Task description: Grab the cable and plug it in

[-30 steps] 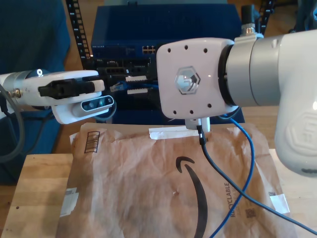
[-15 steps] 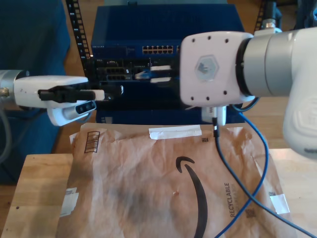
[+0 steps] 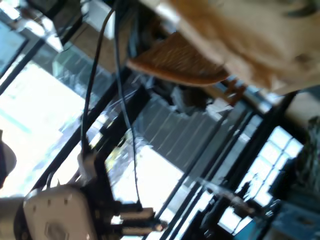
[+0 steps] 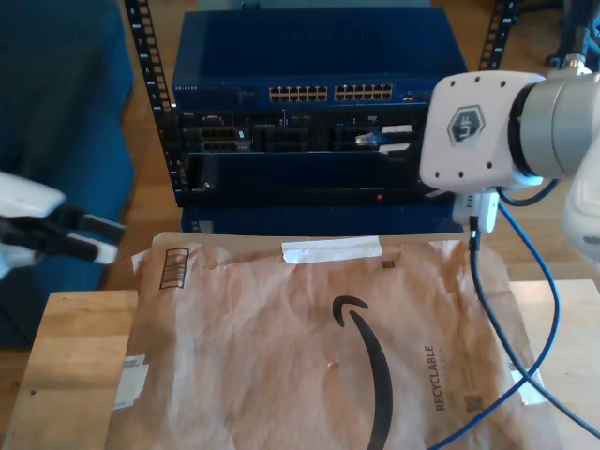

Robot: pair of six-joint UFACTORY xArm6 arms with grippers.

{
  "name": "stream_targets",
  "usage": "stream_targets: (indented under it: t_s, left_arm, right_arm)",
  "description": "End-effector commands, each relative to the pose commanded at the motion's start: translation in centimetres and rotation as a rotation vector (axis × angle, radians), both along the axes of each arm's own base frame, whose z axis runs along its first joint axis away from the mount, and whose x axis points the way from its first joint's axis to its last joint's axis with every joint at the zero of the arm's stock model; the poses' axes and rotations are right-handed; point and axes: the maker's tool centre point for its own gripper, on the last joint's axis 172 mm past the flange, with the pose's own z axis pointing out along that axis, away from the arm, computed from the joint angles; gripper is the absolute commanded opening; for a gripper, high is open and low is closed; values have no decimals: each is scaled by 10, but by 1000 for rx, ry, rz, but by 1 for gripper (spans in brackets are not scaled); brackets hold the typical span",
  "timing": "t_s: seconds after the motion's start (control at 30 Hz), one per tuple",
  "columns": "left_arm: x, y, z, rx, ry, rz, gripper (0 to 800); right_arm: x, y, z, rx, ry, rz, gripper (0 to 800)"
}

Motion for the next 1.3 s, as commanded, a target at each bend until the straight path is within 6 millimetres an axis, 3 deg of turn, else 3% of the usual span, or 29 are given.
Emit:
stream_targets:
  t_s: [0.2, 0.37, 0.43, 0.57, 0.73, 0.83, 0.93, 0.97, 1.13, 1.3]
  left_arm:
    - [-37, 66, -26, 123, -50, -35, 799]
    - [-86, 118, -51, 242, -47, -129, 798]
    - [-110, 136, -52, 290, -51, -143, 799]
    - [-146, 147, -69, 314, -174, -222, 799]
    - [-201, 174, -82, 324, -192, -211, 799]
    - [-230, 175, -85, 318, -251, -203, 799]
    - [-286, 169, -102, 273, -188, -255, 799]
    - [-296, 162, -108, 251, -194, -273, 799]
    - [-318, 128, -132, 205, -242, -252, 799]
    - [-334, 104, -171, 228, -239, -240, 799]
  right_arm:
    - [18, -32, -15, -17, 10, -82, 2]
    - [35, -52, -32, -84, -21, -137, 2]
    - [39, -58, -34, -124, -46, -146, 2]
    - [48, -65, -43, -147, -53, -168, 2]
    - [54, -70, -53, -186, -59, -172, 2]
    - [54, -72, -65, -214, -51, -167, 2]
    - [53, -72, -68, -216, -45, -166, 2]
    - [54, -72, -70, -219, -43, -164, 2]
    - [55, -81, -71, -222, -39, -180, 2]
    - [54, -84, -74, -224, -34, -185, 2]
